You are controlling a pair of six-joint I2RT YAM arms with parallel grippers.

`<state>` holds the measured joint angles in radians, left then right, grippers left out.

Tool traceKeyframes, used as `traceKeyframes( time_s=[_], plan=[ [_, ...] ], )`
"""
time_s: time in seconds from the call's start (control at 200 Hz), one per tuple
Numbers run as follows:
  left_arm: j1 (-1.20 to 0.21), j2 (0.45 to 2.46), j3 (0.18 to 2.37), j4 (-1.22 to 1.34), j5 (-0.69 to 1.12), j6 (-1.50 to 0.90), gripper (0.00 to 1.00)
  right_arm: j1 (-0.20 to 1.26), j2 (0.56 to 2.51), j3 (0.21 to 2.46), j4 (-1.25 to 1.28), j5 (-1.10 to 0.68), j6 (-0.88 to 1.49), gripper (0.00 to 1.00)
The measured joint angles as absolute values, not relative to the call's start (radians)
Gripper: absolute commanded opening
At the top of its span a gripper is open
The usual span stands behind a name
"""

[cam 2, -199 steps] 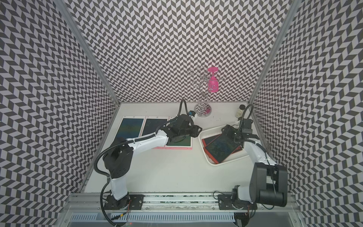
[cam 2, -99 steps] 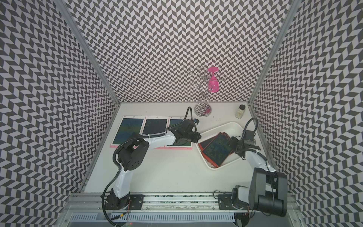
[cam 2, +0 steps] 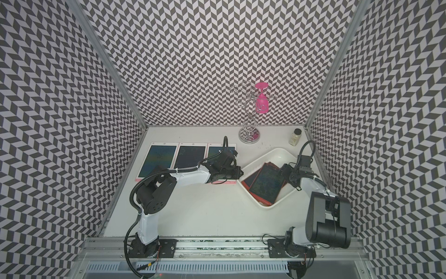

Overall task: Take out the writing tablet from the storage box
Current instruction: Pick up the writing tablet from the storage box.

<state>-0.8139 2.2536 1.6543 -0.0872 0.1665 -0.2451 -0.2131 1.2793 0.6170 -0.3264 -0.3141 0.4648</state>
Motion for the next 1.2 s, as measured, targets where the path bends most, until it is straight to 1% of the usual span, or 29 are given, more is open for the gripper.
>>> traceKeyframes(
  time_s=[0.175,0.381,0.616,0.896,1.202],
  plan=[
    [-0.813,2.25,1.655,-0.093,0.182,-0.263,0.08,-0.218,1.279,0.617,-0.328,-0.284,0.477,0.78],
    [-0.812,2.202,1.582,-0.083,0.173,-0.289,0.0,-0.22,1.279,0.617,-0.318,-0.265,0.48,0.78],
    [-0.809,2.154,1.519,-0.093,0.162,-0.336,0.0,-0.22,1.283,0.617,-0.317,-0.258,0.48,0.77],
    [-0.809,2.092,1.441,-0.119,0.159,-0.449,0.0,-0.22,1.293,0.617,-0.303,-0.249,0.479,0.78],
    [-0.81,2.019,1.316,-0.072,0.196,-0.603,0.0,-0.22,1.404,0.681,-0.279,-0.248,0.469,0.77]
  ],
)
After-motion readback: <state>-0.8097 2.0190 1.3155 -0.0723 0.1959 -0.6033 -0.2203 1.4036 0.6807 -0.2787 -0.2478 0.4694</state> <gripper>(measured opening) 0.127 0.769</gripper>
